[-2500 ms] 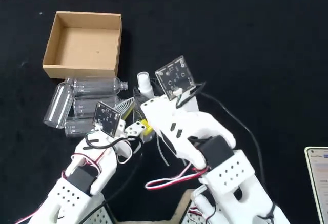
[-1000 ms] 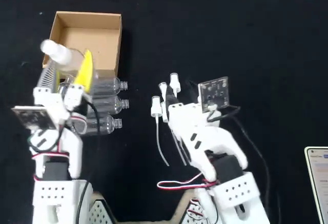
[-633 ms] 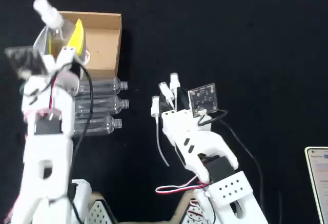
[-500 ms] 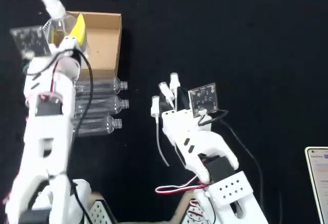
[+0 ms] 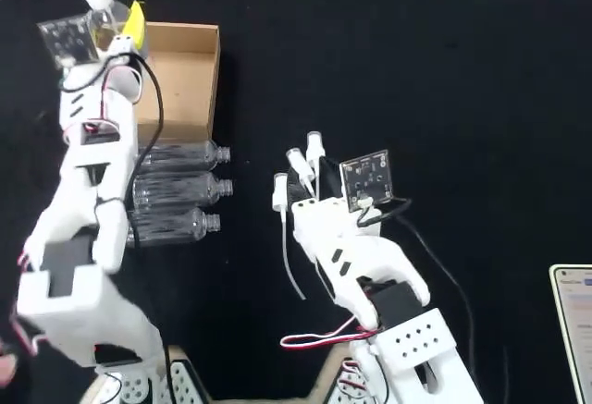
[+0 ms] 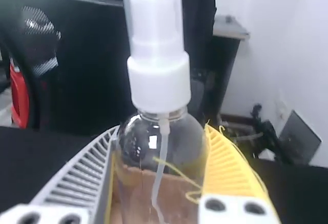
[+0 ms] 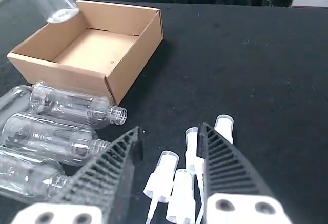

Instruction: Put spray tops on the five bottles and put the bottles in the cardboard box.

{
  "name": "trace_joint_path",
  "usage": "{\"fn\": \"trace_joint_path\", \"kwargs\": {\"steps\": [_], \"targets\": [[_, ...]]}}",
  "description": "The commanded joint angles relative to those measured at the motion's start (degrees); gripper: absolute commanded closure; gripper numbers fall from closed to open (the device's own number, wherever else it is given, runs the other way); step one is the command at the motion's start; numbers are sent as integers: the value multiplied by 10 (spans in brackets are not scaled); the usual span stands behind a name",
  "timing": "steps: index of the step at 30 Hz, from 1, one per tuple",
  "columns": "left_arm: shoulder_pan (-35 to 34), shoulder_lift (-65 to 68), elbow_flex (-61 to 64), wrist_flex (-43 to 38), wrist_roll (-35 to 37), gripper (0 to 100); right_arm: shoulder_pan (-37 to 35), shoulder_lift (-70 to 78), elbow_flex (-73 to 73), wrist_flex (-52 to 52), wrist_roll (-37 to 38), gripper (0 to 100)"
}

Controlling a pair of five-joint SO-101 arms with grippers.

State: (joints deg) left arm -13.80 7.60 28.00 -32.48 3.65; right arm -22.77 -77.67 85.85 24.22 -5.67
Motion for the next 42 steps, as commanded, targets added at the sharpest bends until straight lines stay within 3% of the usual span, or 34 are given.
{"fn": "trace_joint_path", "kwargs": {"steps": [1, 9, 29, 35, 42], "targets": [[-7, 103, -86, -128, -40, 894, -3, -6, -3, -18, -2, 829], [-26, 278, -273, -130, -65, 894, -3, -10, -3, -17, -2, 829], [-30, 513, -520, -128, -69, 894, -3, -10, -4, -17, -2, 829], [-36, 542, -591, -30, -93, 894, -3, -10, -4, -18, -2, 829], [-49, 548, -611, -20, -97, 894, -4, -10, -6, -18, -2, 829]]}}
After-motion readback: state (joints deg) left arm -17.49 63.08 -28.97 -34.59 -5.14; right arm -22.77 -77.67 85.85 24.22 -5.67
